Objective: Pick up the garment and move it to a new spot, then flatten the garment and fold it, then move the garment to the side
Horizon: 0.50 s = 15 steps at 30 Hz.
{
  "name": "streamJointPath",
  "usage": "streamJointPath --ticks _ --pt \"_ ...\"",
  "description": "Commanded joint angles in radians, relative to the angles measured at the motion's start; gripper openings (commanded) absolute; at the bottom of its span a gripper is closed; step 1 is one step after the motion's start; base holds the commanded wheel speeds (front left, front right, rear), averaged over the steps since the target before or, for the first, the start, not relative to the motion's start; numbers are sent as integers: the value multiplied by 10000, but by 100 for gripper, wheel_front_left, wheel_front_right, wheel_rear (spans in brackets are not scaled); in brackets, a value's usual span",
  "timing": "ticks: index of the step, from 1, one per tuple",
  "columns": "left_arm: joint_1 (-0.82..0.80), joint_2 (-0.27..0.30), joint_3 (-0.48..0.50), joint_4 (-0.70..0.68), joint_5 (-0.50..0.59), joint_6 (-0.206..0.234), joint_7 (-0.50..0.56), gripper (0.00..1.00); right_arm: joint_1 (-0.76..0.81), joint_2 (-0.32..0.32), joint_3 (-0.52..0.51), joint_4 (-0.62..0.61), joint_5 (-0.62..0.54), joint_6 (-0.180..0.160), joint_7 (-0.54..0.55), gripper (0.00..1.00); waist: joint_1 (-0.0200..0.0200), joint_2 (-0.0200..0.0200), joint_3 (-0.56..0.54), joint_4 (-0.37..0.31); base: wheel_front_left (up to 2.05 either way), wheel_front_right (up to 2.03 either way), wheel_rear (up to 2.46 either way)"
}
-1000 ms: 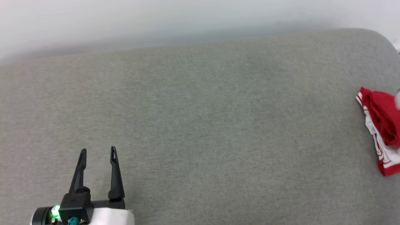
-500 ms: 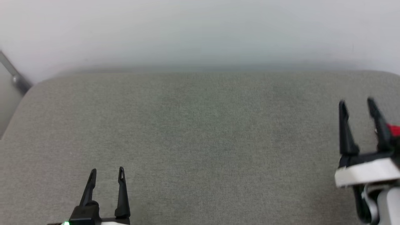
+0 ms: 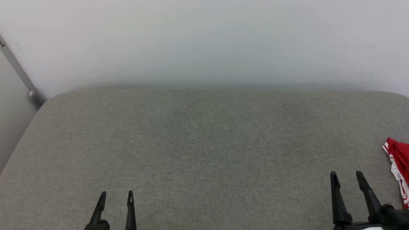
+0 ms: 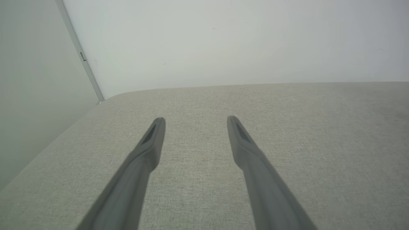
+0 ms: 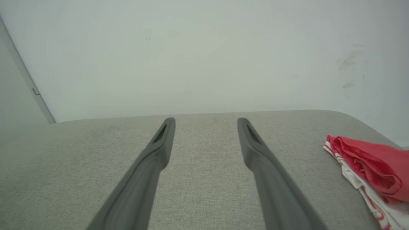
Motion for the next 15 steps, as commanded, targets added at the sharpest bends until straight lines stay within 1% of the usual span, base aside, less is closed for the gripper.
streamJointPath --ticks 1,7,15 --pt "168 12 2 13 6 20 -20 100 103 60 -1 -69 71 -8 -15 100 2 0 -5 -2 0 0 0" --pt "169 -11 -54 -57 -75 -35 -20 100 441 81 48 -357 245 -8 -15 100 2 0 -17 -11 0 0 0" --pt "131 -31 -70 -201 -189 -115 -20 100 523 81 165 -424 341 -8 -15 100 2 0 10 -24 0 0 0"
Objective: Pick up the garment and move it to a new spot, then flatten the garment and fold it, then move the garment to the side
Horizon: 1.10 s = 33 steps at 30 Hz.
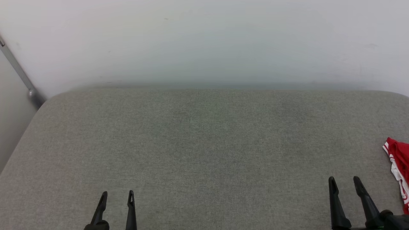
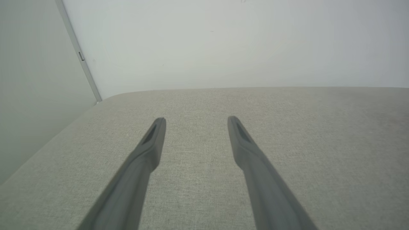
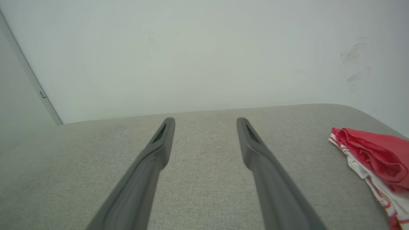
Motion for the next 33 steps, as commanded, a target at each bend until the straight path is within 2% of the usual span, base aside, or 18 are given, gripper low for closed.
streamJointPath --ticks 1,5,6,7,12,33 --pt "-1 0 -6 2 -3 -3 1 0 -1 0 -2 2 1 0 0 0 1 0 -1 0 0 0 0" --pt "62 -19 -4 349 -59 -1 43 0 26 0 18 335 64 0 15 0 1 0 3 -3 0 0 0" --pt "27 -19 3 359 -279 -26 81 0 3 -3 30 341 270 0 45 0 1 0 8 -6 0 0 0" --pt "-106 -9 47 419 -968 -96 226 0 -120 -38 39 417 919 0 168 0 1 0 21 -16 0 0 0" --pt "-344 19 119 555 -2050 -212 459 0 -358 -98 52 587 1940 0 372 0 1 0 42 -34 0 0 0" --pt "-1168 82 389 1007 -5894 -635 1297 0 -1150 -241 47 1145 5529 -2 1130 0 1 0 131 -107 0 0 0"
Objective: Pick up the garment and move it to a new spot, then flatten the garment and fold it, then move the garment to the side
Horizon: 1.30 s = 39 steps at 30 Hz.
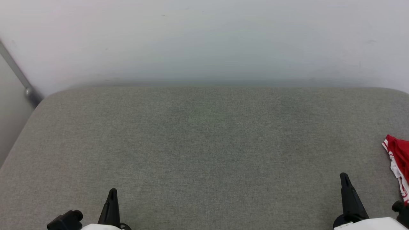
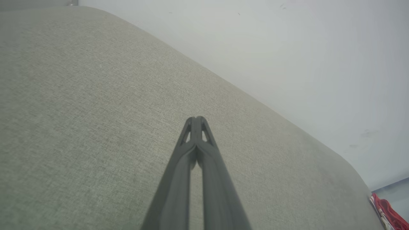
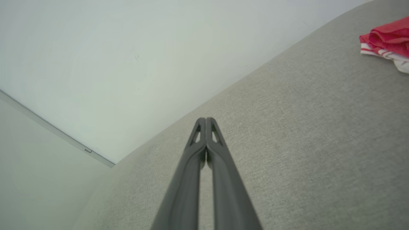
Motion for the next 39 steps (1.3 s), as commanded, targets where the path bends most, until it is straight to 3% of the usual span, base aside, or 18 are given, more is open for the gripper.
streamJointPath --ticks 1,39 --pt "-273 64 44 -75 -335 -59 52 0 -293 -116 -23 -56 339 -2 50 0 0 0 4 -3 0 0 0" --pt "-1342 83 491 473 -5329 -628 1236 0 -1322 -165 -197 681 4909 -3 1190 0 0 0 166 -136 0 0 0"
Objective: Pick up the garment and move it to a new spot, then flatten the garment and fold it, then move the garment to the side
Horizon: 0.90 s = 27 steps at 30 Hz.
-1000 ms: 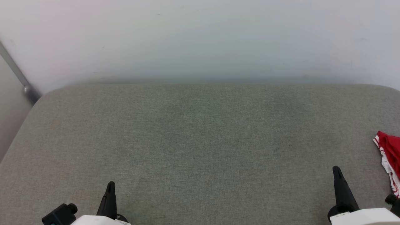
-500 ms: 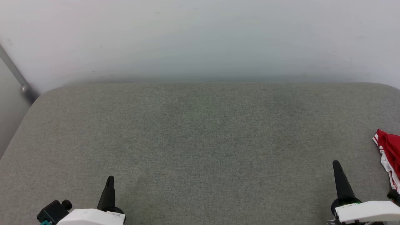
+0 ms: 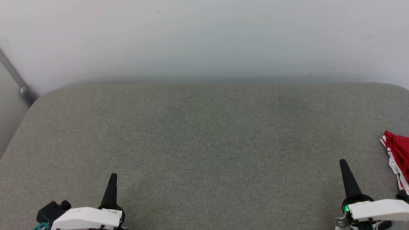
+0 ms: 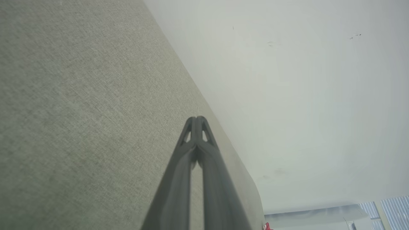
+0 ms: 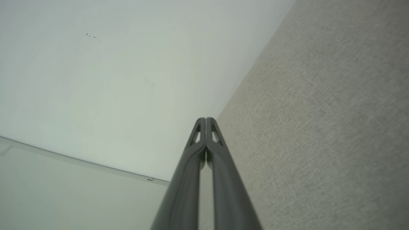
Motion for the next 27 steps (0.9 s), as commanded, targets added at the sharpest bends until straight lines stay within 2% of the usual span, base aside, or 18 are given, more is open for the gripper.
streamJointPath --ticks 1,27 --pt "-289 64 73 -43 -294 -102 88 0 -259 -78 -23 -11 274 -1 59 0 -1 -1 7 -5 0 0 0" --pt "-788 45 316 247 -2703 -364 699 0 -778 -43 -180 361 2456 -2 675 0 -1 -1 113 -92 0 0 0"
